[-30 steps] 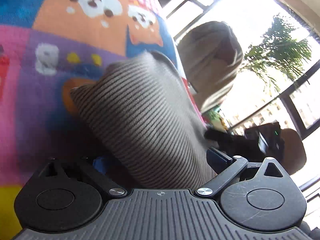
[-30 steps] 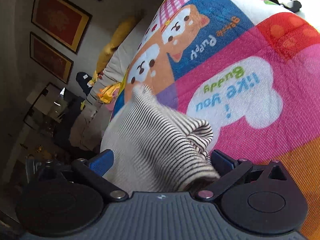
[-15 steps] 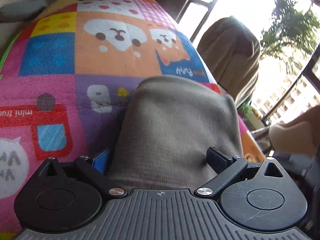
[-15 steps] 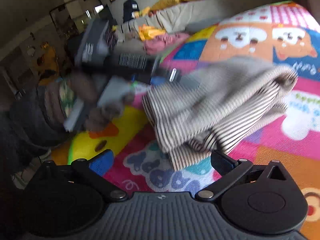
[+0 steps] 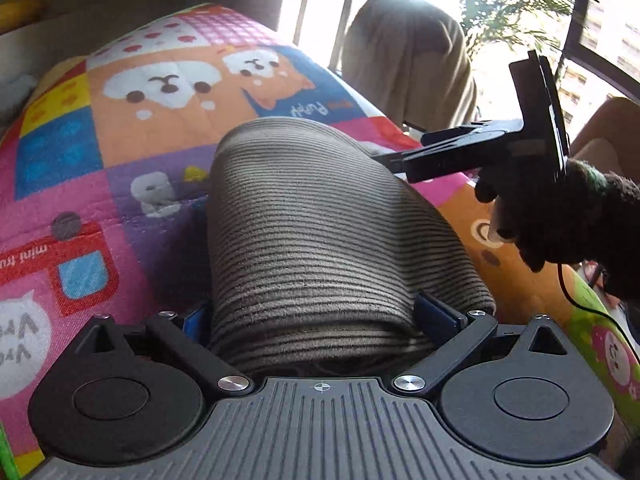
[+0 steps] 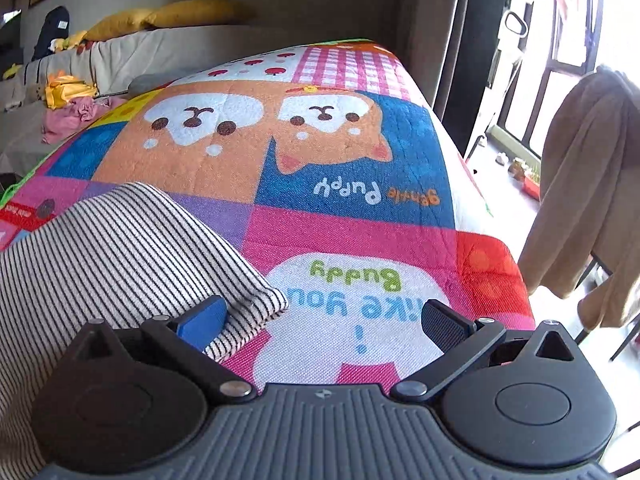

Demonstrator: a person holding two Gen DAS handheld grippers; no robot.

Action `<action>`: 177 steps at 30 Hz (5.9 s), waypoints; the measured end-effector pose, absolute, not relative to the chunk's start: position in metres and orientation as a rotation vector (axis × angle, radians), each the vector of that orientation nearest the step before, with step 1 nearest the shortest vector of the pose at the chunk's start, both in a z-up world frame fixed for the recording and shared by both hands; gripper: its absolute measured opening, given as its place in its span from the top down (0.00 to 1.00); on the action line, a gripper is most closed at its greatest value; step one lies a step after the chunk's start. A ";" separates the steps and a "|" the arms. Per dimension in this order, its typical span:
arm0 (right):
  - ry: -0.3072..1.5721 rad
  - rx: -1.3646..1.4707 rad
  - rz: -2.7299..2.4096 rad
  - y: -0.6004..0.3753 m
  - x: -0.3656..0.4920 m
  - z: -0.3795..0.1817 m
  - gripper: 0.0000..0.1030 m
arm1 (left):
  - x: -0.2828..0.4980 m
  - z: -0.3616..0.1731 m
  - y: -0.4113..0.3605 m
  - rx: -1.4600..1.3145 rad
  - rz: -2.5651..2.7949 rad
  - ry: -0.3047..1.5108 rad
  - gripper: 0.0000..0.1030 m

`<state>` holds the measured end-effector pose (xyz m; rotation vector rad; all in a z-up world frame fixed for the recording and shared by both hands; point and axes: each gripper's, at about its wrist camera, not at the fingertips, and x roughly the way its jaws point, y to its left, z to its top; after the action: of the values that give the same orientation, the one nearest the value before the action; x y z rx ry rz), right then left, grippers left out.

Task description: Fold clothes

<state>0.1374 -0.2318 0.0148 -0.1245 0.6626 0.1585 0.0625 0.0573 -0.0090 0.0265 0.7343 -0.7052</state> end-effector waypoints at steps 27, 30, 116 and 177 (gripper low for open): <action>0.770 0.727 0.461 -0.277 0.211 -0.004 0.00 | 0.177 0.004 -0.030 -0.081 -0.765 0.764 0.02; 0.700 0.773 0.374 -0.305 0.229 0.002 0.00 | 0.186 0.004 -0.044 -0.080 -0.767 0.751 0.02; 0.676 0.004 0.051 -0.254 0.006 -0.024 0.00 | 0.020 -0.017 -0.058 0.063 -0.145 0.697 0.00; 0.676 0.005 0.051 -0.254 0.005 -0.024 0.00 | 0.021 -0.017 -0.059 0.062 -0.145 0.698 0.00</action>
<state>0.0052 -0.2542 -0.0242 0.0054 0.6763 0.0509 0.0213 -0.0588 -0.0166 0.0622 0.6981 -0.1447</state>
